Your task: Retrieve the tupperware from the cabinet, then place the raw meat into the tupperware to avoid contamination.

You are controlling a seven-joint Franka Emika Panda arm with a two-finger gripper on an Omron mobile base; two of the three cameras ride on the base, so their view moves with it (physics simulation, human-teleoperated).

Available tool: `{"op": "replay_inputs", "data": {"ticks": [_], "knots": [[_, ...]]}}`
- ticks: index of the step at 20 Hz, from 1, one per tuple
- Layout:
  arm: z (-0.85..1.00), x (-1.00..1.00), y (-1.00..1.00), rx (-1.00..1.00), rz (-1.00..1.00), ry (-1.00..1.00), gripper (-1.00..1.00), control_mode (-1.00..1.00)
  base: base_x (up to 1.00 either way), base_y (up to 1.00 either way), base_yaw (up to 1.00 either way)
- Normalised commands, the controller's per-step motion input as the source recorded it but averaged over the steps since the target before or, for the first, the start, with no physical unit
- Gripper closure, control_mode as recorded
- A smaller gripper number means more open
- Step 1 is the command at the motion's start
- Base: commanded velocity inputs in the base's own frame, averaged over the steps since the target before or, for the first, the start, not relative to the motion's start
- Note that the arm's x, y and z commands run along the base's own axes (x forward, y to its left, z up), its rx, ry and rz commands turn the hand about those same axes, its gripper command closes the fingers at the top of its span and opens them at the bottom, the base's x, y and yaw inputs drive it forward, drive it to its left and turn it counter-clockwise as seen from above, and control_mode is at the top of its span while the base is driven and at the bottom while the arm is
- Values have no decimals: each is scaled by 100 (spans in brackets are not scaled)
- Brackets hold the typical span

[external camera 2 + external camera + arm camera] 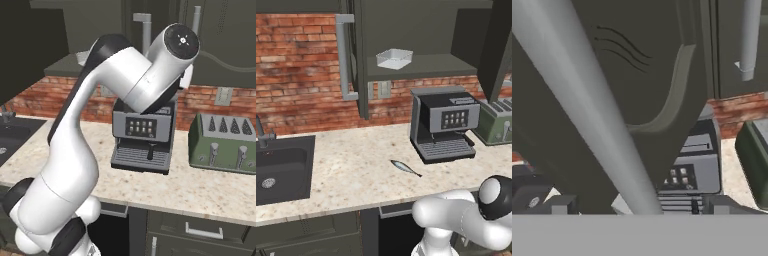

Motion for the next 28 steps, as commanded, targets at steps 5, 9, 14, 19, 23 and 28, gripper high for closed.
{"op": "replay_inputs", "data": {"ticks": [5,9,14,19,23,28], "knots": [[0,-74,5,-4,-2,0,-100,-100,0,0,0],[0,-86,15,-9,-2,0,-100,-100,0,0,0],[0,-43,64,-26,-1,4,-100,-100,0,0,0],[0,0,76,-42,0,21,-100,-100,0,0,0],[1,7,71,-37,0,22,-100,-100,0,0,0],[0,25,60,-36,0,23,-100,-100,0,0,0]]}}
